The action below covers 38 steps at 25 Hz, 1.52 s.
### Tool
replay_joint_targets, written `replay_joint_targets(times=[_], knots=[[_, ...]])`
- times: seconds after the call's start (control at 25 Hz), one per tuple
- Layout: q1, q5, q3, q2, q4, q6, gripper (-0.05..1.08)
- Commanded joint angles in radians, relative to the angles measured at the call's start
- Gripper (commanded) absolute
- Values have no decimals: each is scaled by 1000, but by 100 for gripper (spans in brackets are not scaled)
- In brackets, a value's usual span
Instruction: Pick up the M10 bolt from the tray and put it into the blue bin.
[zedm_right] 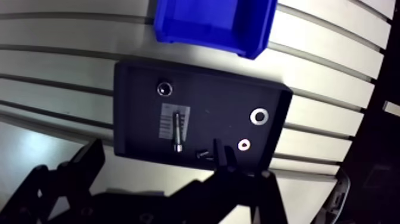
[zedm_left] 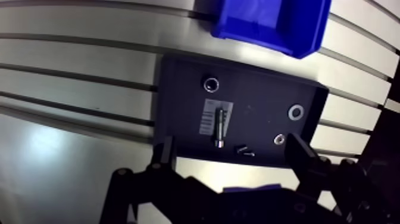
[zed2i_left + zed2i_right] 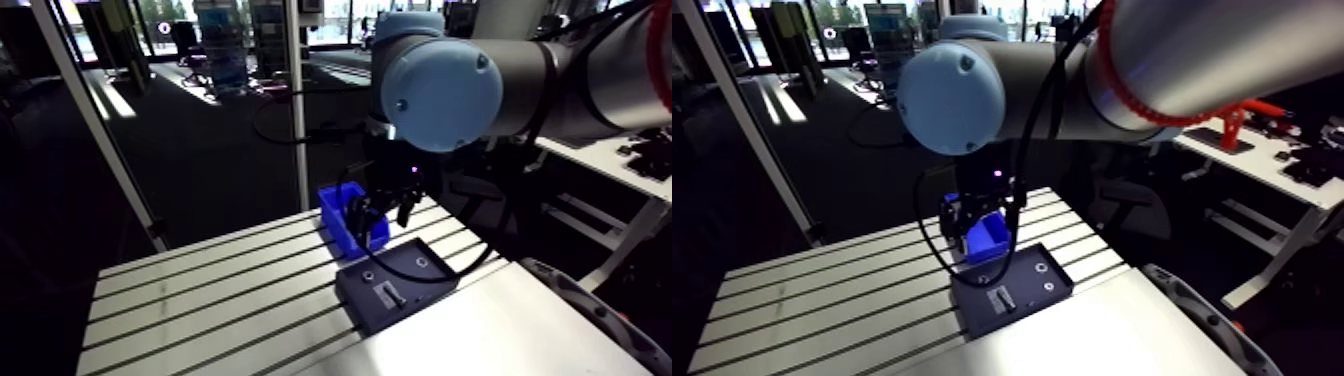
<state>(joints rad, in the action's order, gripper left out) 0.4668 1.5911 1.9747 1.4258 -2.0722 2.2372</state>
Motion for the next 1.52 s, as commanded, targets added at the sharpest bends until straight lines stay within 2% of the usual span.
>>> replay_joint_targets(times=[0.04, 0.28, 0.6, 0.72, 0.88, 1.16, 1.36, 1.52], knots=[[21, 0, 31, -17, -35, 0, 1], [32, 2, 56, -32, -73, 3, 2], [32, 0, 63, -54, -78, 3, 30], [32, 0, 65, -67, -95, 5, 39], [30, 2, 68, -81, -98, 3, 44], [32, 10, 88, -97, -112, 5, 46], [40, 26, 106, -98, -158, 8, 47], [46, 25, 108, -98, -158, 20, 47]])
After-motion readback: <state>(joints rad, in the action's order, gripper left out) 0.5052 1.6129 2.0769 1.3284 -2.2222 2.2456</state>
